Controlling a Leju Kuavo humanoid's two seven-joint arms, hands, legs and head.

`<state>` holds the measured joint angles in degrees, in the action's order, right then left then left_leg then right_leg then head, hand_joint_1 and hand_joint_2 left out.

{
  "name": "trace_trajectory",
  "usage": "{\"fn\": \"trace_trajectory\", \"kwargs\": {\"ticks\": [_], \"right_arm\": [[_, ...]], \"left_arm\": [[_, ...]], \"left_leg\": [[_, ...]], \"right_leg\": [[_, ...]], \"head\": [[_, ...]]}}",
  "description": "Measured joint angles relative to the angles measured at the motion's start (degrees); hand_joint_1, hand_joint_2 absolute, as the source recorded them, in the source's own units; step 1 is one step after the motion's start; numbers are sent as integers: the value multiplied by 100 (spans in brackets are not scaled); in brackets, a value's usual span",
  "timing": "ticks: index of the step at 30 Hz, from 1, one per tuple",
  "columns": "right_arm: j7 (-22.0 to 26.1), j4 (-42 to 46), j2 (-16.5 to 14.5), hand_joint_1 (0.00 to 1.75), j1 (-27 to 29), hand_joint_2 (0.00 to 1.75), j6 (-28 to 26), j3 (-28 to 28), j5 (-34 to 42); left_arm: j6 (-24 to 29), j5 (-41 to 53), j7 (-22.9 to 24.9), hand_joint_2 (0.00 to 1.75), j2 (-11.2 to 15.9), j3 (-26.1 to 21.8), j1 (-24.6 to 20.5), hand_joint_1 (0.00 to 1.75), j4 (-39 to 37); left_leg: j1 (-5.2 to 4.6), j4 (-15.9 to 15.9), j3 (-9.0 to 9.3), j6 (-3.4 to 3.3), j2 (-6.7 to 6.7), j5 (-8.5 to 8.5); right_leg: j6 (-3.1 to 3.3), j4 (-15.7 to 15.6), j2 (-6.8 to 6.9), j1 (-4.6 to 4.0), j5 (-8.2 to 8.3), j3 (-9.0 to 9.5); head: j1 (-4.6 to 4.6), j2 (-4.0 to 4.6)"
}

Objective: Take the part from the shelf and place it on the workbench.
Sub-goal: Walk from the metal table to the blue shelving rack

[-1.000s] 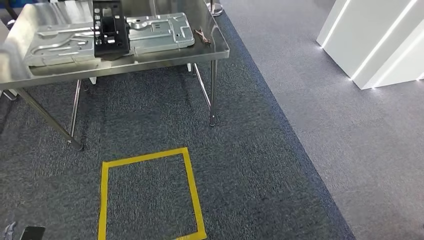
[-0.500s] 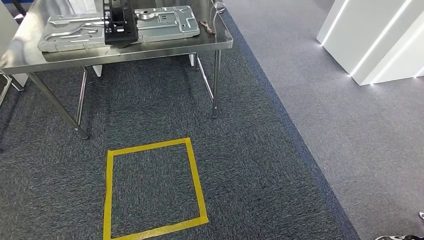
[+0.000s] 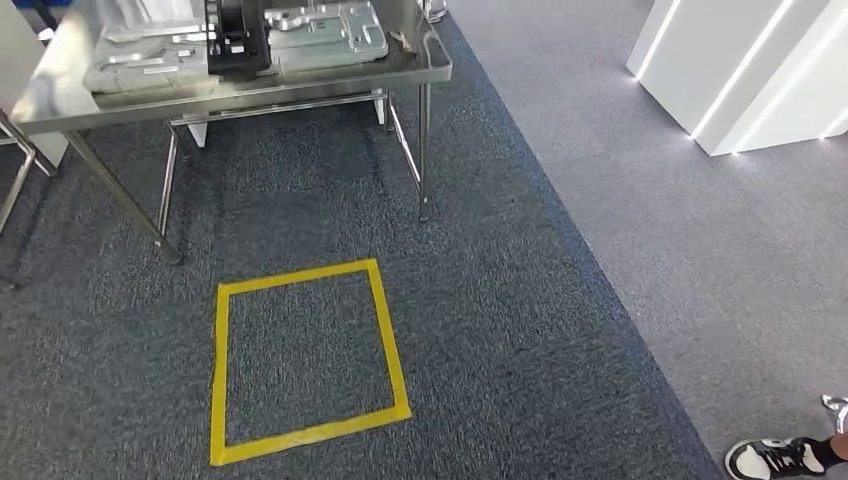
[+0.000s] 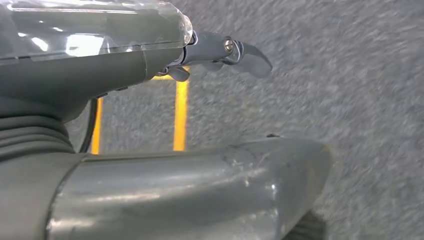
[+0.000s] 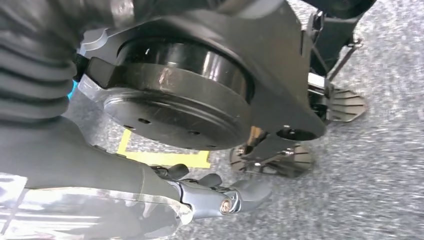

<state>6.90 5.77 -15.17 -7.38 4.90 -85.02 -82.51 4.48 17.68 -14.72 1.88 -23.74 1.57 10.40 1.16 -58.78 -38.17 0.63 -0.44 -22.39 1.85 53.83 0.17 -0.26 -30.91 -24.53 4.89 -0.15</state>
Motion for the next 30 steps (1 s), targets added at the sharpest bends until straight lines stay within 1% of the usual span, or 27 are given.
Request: {"fn": "trace_trajectory", "kwargs": {"ticks": [1,3,4,5,6,7,8,9,10,11,12,14,15,16,17,18,19,20,21,22,23,24,25,26,27,29,30], "right_arm": [[-15,-3,-4,0,0,175,-9,-3,-5],[-39,-4,-8,0,4,175,-23,-8,-17],[-51,-4,-9,0,7,175,-27,-12,-24],[-62,-4,-9,0,6,175,-31,-17,-32],[-75,-4,-9,0,4,175,-34,-23,-41],[-87,-4,-9,0,4,175,-38,-28,-50],[-99,-4,-11,0,1,175,-41,-33,-60],[-111,-4,-14,0,-3,175,-43,-35,-69],[-122,-5,-18,0,-6,175,-44,-37,-76],[-131,-5,-22,0,-12,175,-45,-39,-85],[-138,-6,-26,0,-17,175,-46,-42,-92],[-151,-6,-27,0,-27,175,-47,-54,-101],[-155,-6,-26,0,-30,175,-48,-64,-102],[-158,-5,-25,0,-33,175,-50,-75,-103],[-158,-5,-21,0,-37,175,-54,-86,-102],[-160,-5,-16,0,-42,175,-57,-95,-102],[-164,-4,-9,0,-48,175,-63,-102,-101],[-175,-4,-2,0,-51,175,-72,-109,-101],[-193,-4,2,0,-54,175,-82,-115,-101],[-222,-4,3,0,-55,175,-97,-122,-102],[-256,-5,3,0,-53,175,-113,-127,-106],[-297,-5,2,0,-46,175,-128,-123,-106],[-335,-4,5,0,-31,175,-145,-95,-88],[-362,-3,11,0,-9,175,-159,-42,-36],[-379,2,22,0,16,175,-170,37,50],[-392,19,49,0,57,175,-185,246,297],[-401,35,63,0,72,175,-191,359,428]], "left_arm": [[-75,6,37,87,-9,-5,6,0,-14],[-247,37,107,175,-18,-9,11,0,-31],[-305,56,136,175,-20,-8,8,0,-38],[-338,74,172,175,-24,-8,5,0,-45],[-346,89,219,175,-29,-8,4,0,-51],[-339,97,269,175,-35,-7,2,0,-57],[-328,103,322,175,-39,-7,-3,0,-61],[-314,113,376,175,-44,-7,-14,0,-63],[-303,126,426,175,-50,-7,-30,0,-64],[-295,143,478,175,-57,-6,-47,0,-68],[-289,163,531,175,-65,-4,-59,0,-72],[-282,188,623,175,-92,-2,-57,0,-82],[-280,195,657,175,-104,-2,-54,0,-85],[-278,195,680,175,-113,-2,-53,0,-87],[-277,195,693,175,-119,-2,-55,0,-87],[-275,197,701,175,-122,-2,-54,0,-87],[-272,202,710,175,-128,-2,-52,0,-87],[-268,212,720,175,-136,-1,-49,0,-87],[-264,226,729,175,-145,1,-46,0,-87],[-261,239,739,175,-156,4,-44,0,-88],[-259,255,750,175,-168,10,-44,0,-88],[-253,269,764,175,-178,21,-47,0,-89],[-243,280,783,175,-185,38,-51,0,-88],[-231,284,802,175,-188,65,-56,0,-87],[-220,275,819,175,-189,100,-59,0,-85],[-212,224,844,175,-191,177,-59,0,-82],[-212,190,855,175,-193,215,-54,0,-82]], "left_leg": [[-2,-170,-58,12,4,-239],[2,-824,-204,28,6,-820],[2,-1197,-260,40,6,-965],[2,-1483,-274,49,5,-943],[2,-1603,-212,52,5,-803],[2,-1515,-46,47,5,-625],[2,-1225,225,34,4,-518],[-7,-810,548,19,3,-537],[-17,-415,823,0,3,-639],[-28,-130,998,-21,3,-764],[-42,19,1064,-44,3,-850],[-32,77,1022,-125,-6,-826],[-23,91,996,-169,-14,-786],[-12,104,960,-208,-23,-741],[-9,105,917,-230,-29,-705],[-8,103,870,-240,-31,-672],[-8,99,827,-239,-32,-640],[-6,94,795,-232,-32,-613],[-5,88,772,-221,-29,-590],[-1,82,761,-207,-26,-572],[2,77,756,-192,-23,-559],[-4,71,749,-171,-21,-546],[-11,65,736,-143,-18,-531],[-18,63,720,-111,-17,-513],[-23,67,704,-76,-17,-493],[-16,77,684,-6,-17,-473],[-9,22,656,20,-15,-525]], "right_leg": [[35,-25,11,13,74,-66],[74,-3,28,-3,199,-220],[73,21,38,-13,253,-304],[71,57,47,-21,301,-395],[64,106,53,-26,339,-491],[51,171,56,-27,369,-591],[37,250,58,-26,388,-682],[20,337,59,-34,396,-765],[0,416,62,-43,402,-831],[-24,478,67,-50,411,-878],[-54,513,72,-53,428,-910],[-132,557,67,-39,441,-951],[-175,630,53,-28,372,-988],[-219,812,36,-16,219,-1063],[-257,1099,19,2,1,-1170],[-289,1458,10,15,-231,-1294],[-313,1796,4,28,-410,-1391],[-328,1990,0,40,-488,-1412],[-337,1985,-1,51,-457,-1334],[-337,1757,-1,64,-330,-1150],[-332,1365,-1,77,-152,-894],[-321,959,-3,77,-25,-653],[-297,625,-6,70,56,-477],[-269,424,-9,56,85,-388],[-235,362,-12,37,67,-383],[-142,321,-12,36,112,-406],[-87,290,-9,41,144,-408]], "head": [[-1,0],[-2,0],[-2,0],[-2,0],[-2,0],[-2,0],[-3,0],[-3,0],[-3,0],[-3,0],[-2,0],[-1,0],[-1,0],[0,0],[0,0],[0,0],[0,0],[-1,0],[0,0],[0,0],[0,0],[1,0],[0,0],[-1,0],[-1,0],[-1,0],[-1,0]]}}
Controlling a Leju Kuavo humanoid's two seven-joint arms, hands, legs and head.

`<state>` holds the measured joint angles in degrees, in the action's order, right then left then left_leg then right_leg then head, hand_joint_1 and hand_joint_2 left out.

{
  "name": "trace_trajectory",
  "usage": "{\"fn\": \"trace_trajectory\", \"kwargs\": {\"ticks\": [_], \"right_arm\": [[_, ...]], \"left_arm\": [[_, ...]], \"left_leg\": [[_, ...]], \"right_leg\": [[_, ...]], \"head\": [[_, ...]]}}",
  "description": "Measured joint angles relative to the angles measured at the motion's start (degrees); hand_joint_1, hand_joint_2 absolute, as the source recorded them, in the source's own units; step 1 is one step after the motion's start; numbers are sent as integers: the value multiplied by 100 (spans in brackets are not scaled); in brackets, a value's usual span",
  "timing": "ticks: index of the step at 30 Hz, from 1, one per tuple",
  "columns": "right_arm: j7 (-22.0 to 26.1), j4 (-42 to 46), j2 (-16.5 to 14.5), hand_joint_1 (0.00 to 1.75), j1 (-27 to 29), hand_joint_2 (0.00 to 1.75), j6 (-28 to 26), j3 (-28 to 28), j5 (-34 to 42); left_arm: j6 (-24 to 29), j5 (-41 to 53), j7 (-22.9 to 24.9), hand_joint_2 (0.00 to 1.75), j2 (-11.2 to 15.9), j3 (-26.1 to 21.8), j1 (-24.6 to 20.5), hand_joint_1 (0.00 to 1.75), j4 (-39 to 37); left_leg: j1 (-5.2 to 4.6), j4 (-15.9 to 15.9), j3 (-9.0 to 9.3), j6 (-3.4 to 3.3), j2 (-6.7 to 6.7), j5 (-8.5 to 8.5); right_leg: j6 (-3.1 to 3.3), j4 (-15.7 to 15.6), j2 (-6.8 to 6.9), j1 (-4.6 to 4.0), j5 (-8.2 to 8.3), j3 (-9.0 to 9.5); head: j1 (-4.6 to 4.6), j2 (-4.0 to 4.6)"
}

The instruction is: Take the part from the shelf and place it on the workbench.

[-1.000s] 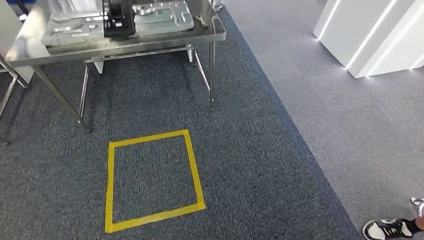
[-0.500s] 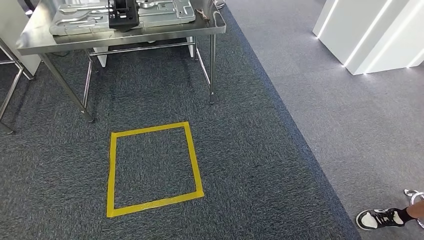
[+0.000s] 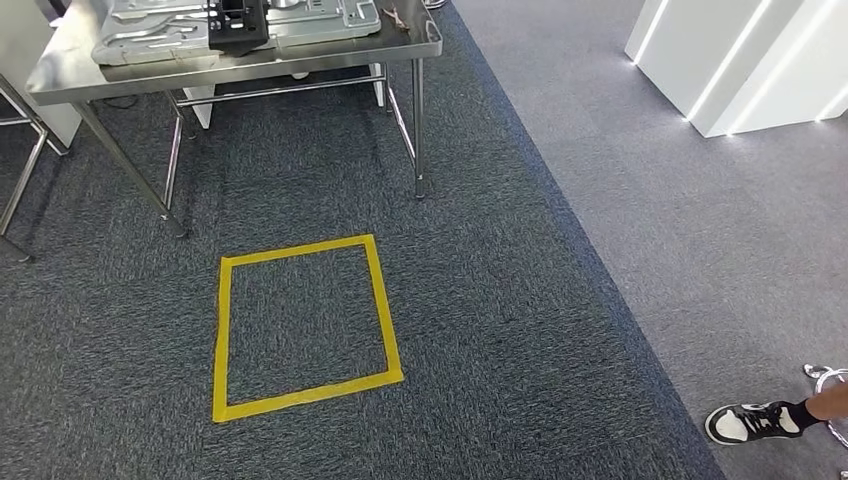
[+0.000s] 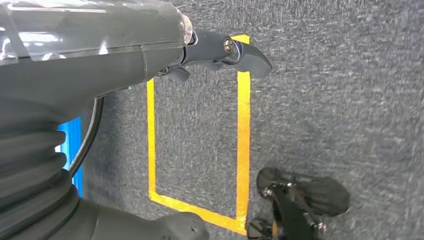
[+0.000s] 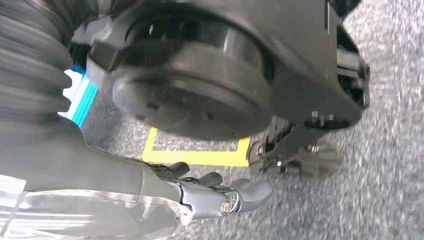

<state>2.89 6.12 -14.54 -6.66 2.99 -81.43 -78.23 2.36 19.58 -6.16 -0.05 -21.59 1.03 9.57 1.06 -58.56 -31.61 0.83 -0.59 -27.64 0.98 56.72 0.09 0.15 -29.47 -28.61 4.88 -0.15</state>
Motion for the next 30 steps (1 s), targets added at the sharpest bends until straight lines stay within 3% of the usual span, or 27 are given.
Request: {"fn": "trace_trajectory", "kwargs": {"ticks": [2,4,5,6,7,8,9,11,12,13,23,30], "right_arm": [[-25,52,28,0,38,175,-19,252,282],[-40,126,68,0,83,175,-32,523,568],[-43,171,89,0,99,175,-35,659,714],[-46,219,109,0,108,175,-36,798,856],[-50,274,128,0,113,175,-38,943,1004],[-54,330,144,0,114,175,-40,1086,1149],[-59,379,154,0,116,175,-42,1229,1287],[-68,466,179,0,126,87,-45,1515,1563],[-72,508,200,0,141,44,-48,1657,1706],[-76,551,228,0,162,0,-54,1805,1860],[-138,893,580,0,490,0,-146,3349,3363],[-168,1046,725,0,695,0,-170,4352,4331]], "left_arm": [[-1,-71,22,175,-2,71,27,0,0],[-2,-147,50,175,-2,136,87,0,0],[-4,-184,64,175,-2,168,128,0,0],[-7,-220,78,175,-2,203,174,0,0],[-10,-257,90,175,-2,238,220,0,0],[-14,-293,99,175,-2,271,262,0,0],[-16,-325,109,131,4,302,297,0,0],[-25,-396,129,44,14,371,349,0,0],[-32,-432,140,0,18,406,372,0,0],[-39,-473,150,0,16,444,398,0,1],[-90,-846,262,0,16,842,472,0,174],[-107,-1089,334,0,16,1110,504,0,364]], "left_leg": [[11,-445,-196,29,7,-311],[11,-1217,-519,46,8,-705],[10,-1496,-627,48,9,-793],[8,-1577,-642,38,9,-770],[3,-1423,-544,16,9,-641],[-7,-1077,-355,-21,9,-449],[-26,-674,-145,-70,8,-295],[-57,-100,124,-121,7,-138],[-69,-3,159,-121,7,-141],[-76,24,161,-105,8,-129],[-114,22,132,-157,6,-99],[-115,20,127,-167,6,-95]], "right_leg": [[90,-48,15,4,57,-13],[124,-32,27,-32,76,-60],[130,-12,28,-51,79,-85],[136,12,27,-69,80,-105],[140,37,24,-86,76,-118],[142,59,21,-100,70,-124],[141,79,21,-112,62,-129],[121,130,28,-137,37,-159],[118,149,33,-142,29,-179],[113,165,38,-142,26,-196],[27,121,33,-103,89,-209],[14,117,32,-86,97,-213]], "head": [[-1,0],[-1,0],[-1,0],[-1,0],[-1,0],[-1,0],[0,0],[1,0],[1,0],[0,0],[-1,0],[-1,0]]}}
